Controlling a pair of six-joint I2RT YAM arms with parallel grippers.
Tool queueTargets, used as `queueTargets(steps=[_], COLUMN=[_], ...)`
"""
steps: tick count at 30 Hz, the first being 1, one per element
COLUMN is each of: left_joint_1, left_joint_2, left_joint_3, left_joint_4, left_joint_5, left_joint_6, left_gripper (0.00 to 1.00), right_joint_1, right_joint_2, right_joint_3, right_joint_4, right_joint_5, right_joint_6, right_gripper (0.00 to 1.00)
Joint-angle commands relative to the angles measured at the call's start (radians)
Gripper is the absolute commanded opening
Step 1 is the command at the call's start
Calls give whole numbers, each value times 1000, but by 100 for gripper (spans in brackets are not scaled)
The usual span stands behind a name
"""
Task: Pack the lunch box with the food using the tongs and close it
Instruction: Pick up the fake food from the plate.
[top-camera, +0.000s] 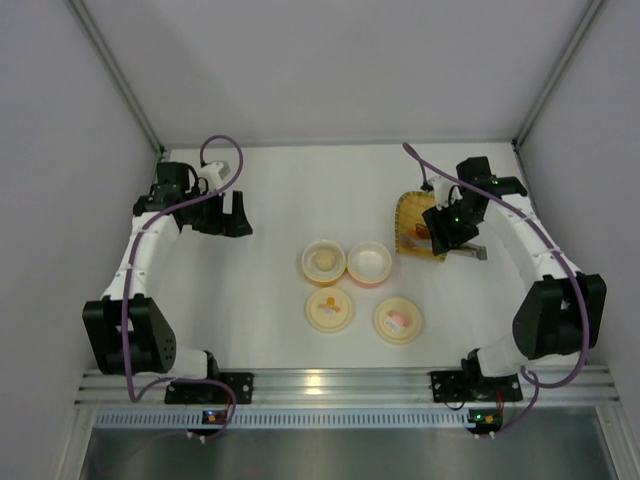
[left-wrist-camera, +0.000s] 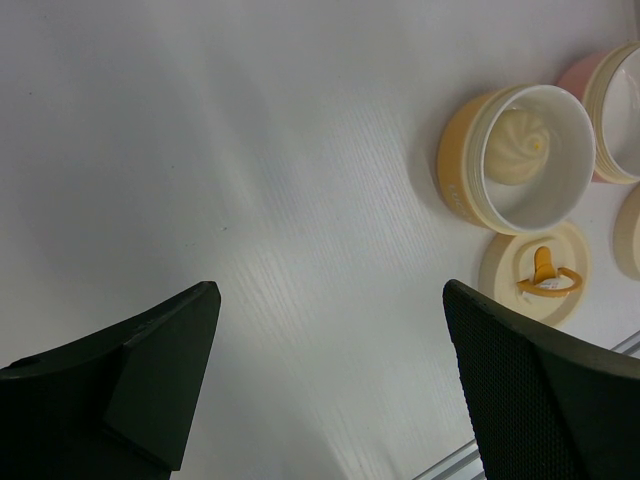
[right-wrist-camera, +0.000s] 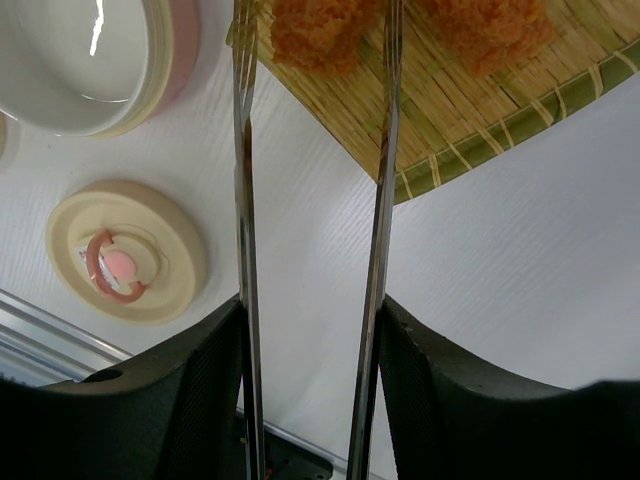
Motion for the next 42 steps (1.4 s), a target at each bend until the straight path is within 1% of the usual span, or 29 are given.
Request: queueTargets(steps=[1,3,6,13,16,18,25,27,31,32,34,42], left_joint_1=[4,6,6,6,4,4,6,4,6,4,4,6], left_joint_2=[-3,-4,-3,-3,-6,-9,-13,-13,-16,-16,-18,-18], left_joint_3=[16,16,16,20,26,28,34,37,42,42,40,32], left_joint_4=[15,17,17,18,14,12,5,3,-5,-6,-8,-6], left_joint_5=[9,9,10,13,9,4,4,3,0,1,-1,4], left_joint_6=[8,5,6,2,2,5,3,2,8,9,11,6], left_gripper=[98,98,98,98,98,98,98,98,98,98,98,98], right_joint_1=[18,18,18,18,17,15,14,14,20,25,44,144], right_joint_2=[10,14,11,-19,-48,-70,-173,-179,-199,-201,-202,-165], right_joint_3=[20,20,17,29,42,51,77,91,118,118,109,91], right_joint_4=[60,60,57,37,14,5,-22,-52,-113,-121,-138,-167], right_joint_5=[-2,-1,1,7,1,-7,-40,-77,-244,-260,-286,-300], right_joint_6=[15,13,9,-2,-13,-25,-76,-106,-171,-183,-220,-283], right_gripper=[51,50,45,25,20,19,10,9,9,9,9,9])
